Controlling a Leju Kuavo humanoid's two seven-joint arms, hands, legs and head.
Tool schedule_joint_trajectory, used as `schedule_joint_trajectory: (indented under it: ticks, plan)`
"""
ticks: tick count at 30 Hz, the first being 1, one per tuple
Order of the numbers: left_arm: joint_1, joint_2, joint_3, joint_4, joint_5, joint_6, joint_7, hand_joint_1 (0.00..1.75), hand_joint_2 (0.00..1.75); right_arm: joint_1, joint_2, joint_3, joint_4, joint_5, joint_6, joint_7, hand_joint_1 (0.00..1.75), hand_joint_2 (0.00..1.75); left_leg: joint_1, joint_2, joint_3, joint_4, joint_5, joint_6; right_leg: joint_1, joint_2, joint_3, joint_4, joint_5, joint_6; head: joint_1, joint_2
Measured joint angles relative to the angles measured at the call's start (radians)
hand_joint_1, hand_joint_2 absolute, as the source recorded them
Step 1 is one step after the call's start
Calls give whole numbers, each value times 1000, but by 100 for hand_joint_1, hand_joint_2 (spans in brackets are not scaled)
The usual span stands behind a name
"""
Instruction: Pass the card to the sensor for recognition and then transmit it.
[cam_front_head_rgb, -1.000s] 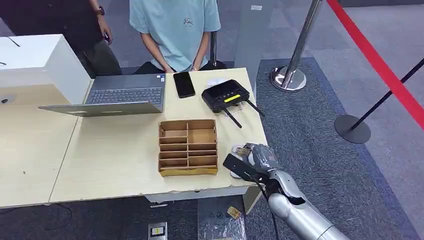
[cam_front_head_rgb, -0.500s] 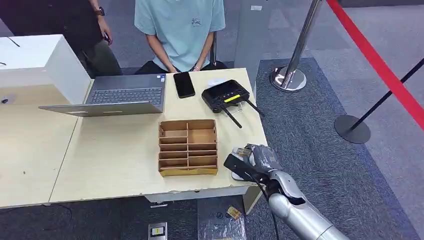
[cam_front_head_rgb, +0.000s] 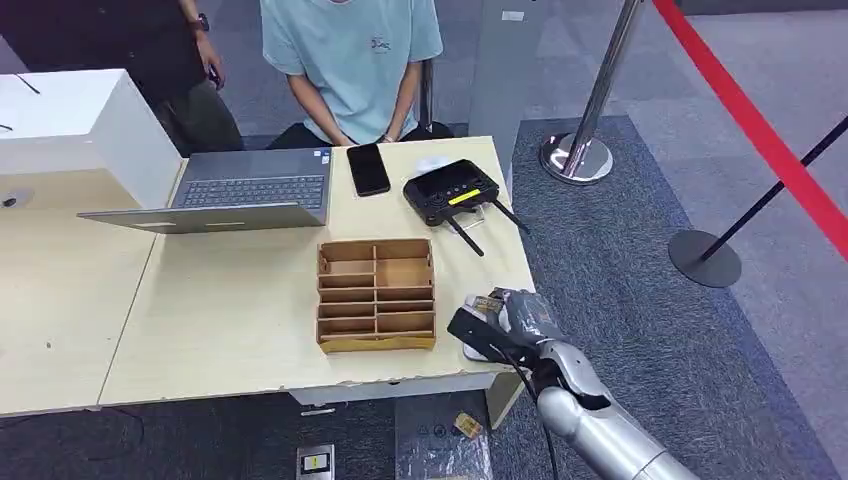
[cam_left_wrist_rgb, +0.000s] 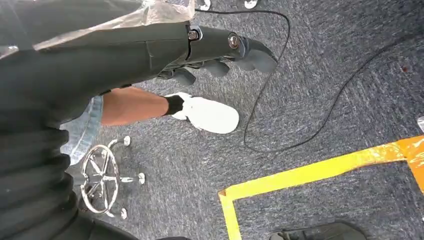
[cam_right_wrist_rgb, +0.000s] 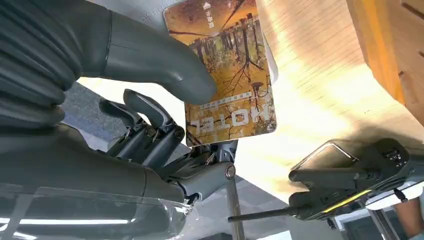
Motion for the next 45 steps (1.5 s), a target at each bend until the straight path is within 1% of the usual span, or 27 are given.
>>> schedule_joint_trajectory:
  ticks: [6, 8, 11, 14, 19, 22, 26, 33, 39, 41, 45]
  plan:
    - [0, 0, 0, 0, -12, -2, -7, 0, 175, -2, 2, -10, 31, -9, -74, -13, 175, 175, 0, 0, 0, 0, 0, 0, 0, 0, 0, 0, 0, 0, 0, 0]
    - [0, 0, 0, 0, -15, -2, -14, 0, 175, -8, 4, -18, 51, -19, -79, -25, 175, 175, 0, 0, 0, 0, 0, 0, 0, 0, 0, 0, 0, 0, 0, 0]
    - [0, 0, 0, 0, -40, -9, -15, 0, 175, -65, 11, -19, 79, -3, -59, -74, 175, 175, 0, 3, -2, 0, 1, -1, 0, 3, -2, 1, 2, -1, 0, 0]
    - [-5, 0, 0, 0, -52, -14, -17, 0, 175, -158, 18, -15, 94, 1, -24, -88, 175, 175, 0, 5, -2, 0, 2, -1, 0, 4, -3, 1, 3, -1, 0, 0]
    - [-4, -1, 0, 0, -63, -22, -17, 0, 175, -247, 24, -13, 93, 3, -35, -119, 175, 175, 0, 5, -2, 0, 2, -1, 0, 4, -3, 2, 3, -1, 0, 0]
    - [-4, -2, -1, 0, -68, -22, -19, 0, 175, -296, 25, -13, 78, 27, -41, -117, 175, 175, 0, 5, -3, 0, 2, -1, 0, 4, -4, 2, 3, -1, 0, 0]
    - [-4, -3, -1, 0, -71, -22, -25, 0, 175, -355, 28, -9, 63, 40, -22, -107, 175, 175, 0, 5, -3, 0, 2, -1, 0, 4, -4, 2, 3, -1, 0, 0]
    - [-3, -7, -1, 0, -71, -22, -28, 0, 175, -381, 31, -3, 54, 50, -20, -106, 175, 175, 0, 5, -3, 0, 2, -1, 0, 4, -4, 2, 3, -1, 0, 0]
    - [-3, -7, -2, 0, -76, -22, -30, 0, 175, -427, 33, 3, 53, 66, 5, -97, 175, 175, 0, 5, -3, 0, 2, -1, 0, 4, -4, 2, 3, -1, 0, 0]
    - [-3, -7, -2, 0, -82, -23, -29, 0, 175, -456, 33, 5, 51, 82, 39, -83, 175, 175, 0, 5, -4, 0, 2, -1, 0, 4, -4, 2, 3, -1, 0, 0]
    - [-4, -6, -5, 0, -92, -22, -37, 0, 175, -554, 33, 19, 60, 142, 127, -66, 175, 175, 0, 5, -4, 0, 3, -1, 0, 4, -5, 3, 4, -1, 0, 0]
